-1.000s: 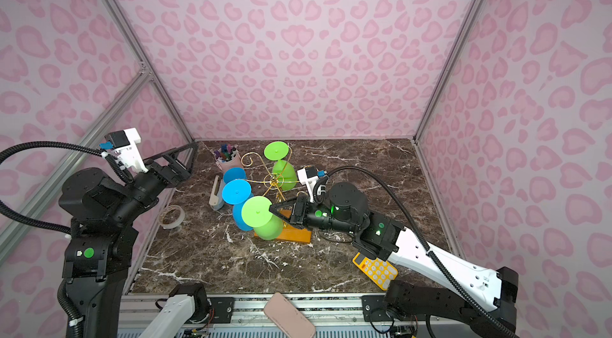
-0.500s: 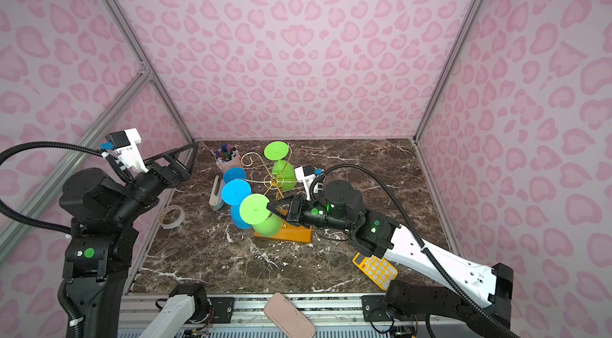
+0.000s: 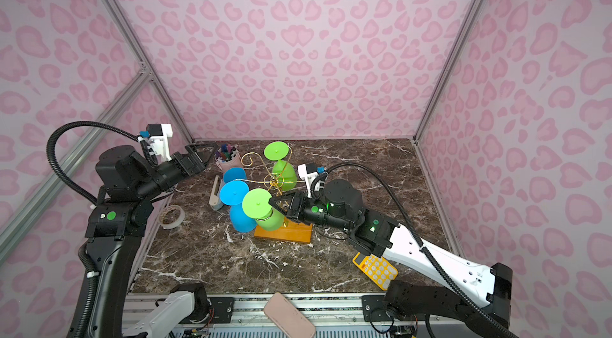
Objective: Take the wine glass off the wine glass rack
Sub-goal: Pick up the wine glass from the wine glass rack.
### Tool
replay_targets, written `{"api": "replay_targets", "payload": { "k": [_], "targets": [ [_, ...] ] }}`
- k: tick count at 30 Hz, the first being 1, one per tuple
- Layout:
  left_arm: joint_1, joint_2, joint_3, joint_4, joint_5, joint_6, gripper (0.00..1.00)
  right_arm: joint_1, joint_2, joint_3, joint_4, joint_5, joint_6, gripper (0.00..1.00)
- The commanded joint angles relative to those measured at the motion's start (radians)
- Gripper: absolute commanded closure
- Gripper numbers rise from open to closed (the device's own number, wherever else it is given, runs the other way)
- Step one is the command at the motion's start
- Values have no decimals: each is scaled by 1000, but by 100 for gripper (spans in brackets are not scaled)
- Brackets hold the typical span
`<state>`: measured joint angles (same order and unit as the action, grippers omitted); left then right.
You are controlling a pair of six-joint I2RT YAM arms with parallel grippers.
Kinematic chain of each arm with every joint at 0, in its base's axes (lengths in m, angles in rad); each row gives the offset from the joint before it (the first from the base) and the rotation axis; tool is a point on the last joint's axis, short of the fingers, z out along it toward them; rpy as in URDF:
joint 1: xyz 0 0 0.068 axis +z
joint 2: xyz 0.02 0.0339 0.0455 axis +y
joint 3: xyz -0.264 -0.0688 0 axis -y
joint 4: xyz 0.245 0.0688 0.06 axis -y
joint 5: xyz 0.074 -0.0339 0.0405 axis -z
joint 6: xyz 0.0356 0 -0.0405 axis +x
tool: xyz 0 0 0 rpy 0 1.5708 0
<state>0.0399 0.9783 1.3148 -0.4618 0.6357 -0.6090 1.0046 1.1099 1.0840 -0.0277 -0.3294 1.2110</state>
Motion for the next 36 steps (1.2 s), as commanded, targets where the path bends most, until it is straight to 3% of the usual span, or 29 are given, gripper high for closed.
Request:
{"api": "replay_targets", "payload": {
  "k": [1, 18, 36],
  "targets": [
    [2, 0, 5, 15, 56, 1, 1, -7, -5, -12, 38, 22, 2, 100],
    [1, 13, -5, 9, 88, 6, 1, -54, -94, -94, 25, 78, 39, 100],
    [1, -28, 20, 17, 67, -15, 0, -69, -280, -118, -182, 96, 19, 100]
  ]
}}
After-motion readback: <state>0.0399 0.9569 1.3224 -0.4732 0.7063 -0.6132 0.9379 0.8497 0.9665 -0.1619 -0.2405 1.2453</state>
